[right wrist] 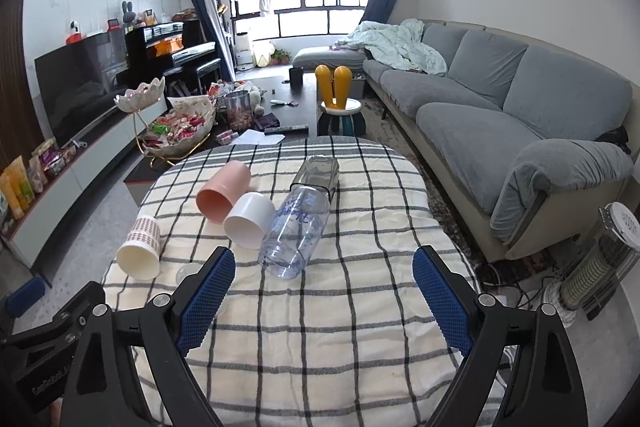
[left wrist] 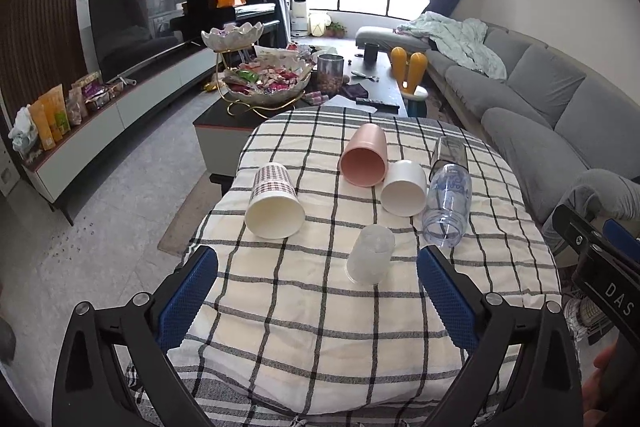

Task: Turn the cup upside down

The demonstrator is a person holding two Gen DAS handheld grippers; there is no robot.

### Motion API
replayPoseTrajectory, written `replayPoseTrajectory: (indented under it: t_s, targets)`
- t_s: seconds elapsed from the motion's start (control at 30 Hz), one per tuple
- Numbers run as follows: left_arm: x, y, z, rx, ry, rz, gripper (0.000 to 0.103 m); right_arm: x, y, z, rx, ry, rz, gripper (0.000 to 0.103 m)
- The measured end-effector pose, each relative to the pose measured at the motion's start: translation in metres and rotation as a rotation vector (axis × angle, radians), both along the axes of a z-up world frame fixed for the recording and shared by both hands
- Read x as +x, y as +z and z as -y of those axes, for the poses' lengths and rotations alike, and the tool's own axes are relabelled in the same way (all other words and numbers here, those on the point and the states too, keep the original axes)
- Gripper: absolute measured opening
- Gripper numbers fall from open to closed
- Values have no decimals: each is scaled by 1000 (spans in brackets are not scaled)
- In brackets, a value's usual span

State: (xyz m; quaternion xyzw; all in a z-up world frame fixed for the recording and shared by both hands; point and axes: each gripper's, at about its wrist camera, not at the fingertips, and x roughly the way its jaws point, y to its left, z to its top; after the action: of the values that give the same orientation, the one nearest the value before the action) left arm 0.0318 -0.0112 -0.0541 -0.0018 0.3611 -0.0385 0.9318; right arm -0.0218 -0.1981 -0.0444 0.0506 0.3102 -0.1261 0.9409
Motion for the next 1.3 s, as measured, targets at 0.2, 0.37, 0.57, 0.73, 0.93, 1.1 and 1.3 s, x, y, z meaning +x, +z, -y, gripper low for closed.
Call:
replayPoseTrajectory:
  t_s: [0.2,0.37,0.57,0.73,0.93,1.1,1.3]
  targets:
    - [-1,1,1,5,-2,9,103,-1,2,-2,-7,1,7,93]
    - [-1,1,1,4,-2,8,103,-1,2,-2,-6,1,7,93]
    - [-1,1,2,7,-4,6,103,-1,1,-1,-7,3,7,93]
    - [-2,1,3,6,-4,3,103,-2,1,0,-3,2,2,93]
    - [-2,1,3,7,-4,5,103,-2,1,0,-4,2,4,93]
    - [-2,0,3,6,-6,3,103,-2,1,0,-4,2,3,93]
    - [-1,0,3,2,-6,-6,103,-2,1,0,-4,2,2,93]
